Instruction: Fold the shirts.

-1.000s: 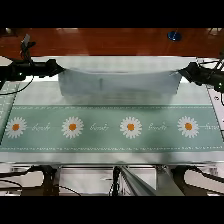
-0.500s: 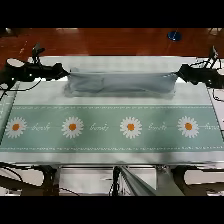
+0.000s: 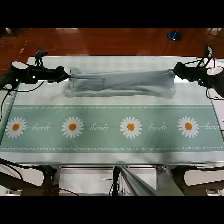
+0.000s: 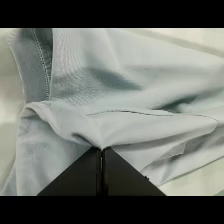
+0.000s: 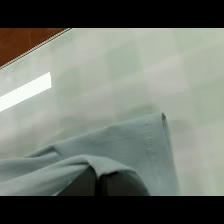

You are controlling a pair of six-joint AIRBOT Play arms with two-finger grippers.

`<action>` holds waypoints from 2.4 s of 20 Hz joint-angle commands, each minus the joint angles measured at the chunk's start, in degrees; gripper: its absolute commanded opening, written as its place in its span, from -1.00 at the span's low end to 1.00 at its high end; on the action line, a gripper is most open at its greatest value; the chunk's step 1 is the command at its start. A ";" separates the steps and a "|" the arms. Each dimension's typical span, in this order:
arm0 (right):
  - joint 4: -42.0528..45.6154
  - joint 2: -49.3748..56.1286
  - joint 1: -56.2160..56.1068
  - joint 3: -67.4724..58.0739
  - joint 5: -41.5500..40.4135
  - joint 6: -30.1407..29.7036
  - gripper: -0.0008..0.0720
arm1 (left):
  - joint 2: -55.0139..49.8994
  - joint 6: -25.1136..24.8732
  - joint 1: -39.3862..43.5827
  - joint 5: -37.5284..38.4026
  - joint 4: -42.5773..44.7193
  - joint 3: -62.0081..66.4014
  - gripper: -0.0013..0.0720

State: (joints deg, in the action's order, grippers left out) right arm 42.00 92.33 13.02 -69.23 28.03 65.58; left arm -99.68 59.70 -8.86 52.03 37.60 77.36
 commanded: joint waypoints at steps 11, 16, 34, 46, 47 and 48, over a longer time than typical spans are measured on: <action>4.42 0.76 -0.50 -0.04 -2.75 -0.28 -0.73 | -2.12 -0.09 -0.11 -9.03 -3.98 2.69 0.52; 6.97 -5.86 0.68 -0.07 -2.86 -0.28 0.35 | -0.20 -0.09 -0.09 -5.64 4.87 9.94 0.49; -7.87 11.82 11.04 -5.92 28.41 0.72 0.61 | 5.75 8.72 7.72 13.18 25.88 11.28 0.28; -17.77 4.31 3.74 -5.95 31.43 -5.99 -0.89 | 5.75 8.74 12.37 13.14 21.33 11.28 0.16; -14.78 0.66 4.09 -5.95 32.35 -3.54 -0.89 | 5.73 8.74 12.68 13.14 18.12 11.28 -0.21; -11.26 -2.64 4.28 -5.95 33.59 -1.42 -0.89 | 5.62 8.74 13.29 12.94 14.10 11.28 -0.50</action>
State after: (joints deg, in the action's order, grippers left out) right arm 26.48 97.03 17.08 -75.16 58.74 61.25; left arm -93.95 68.55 3.33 65.14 59.22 88.58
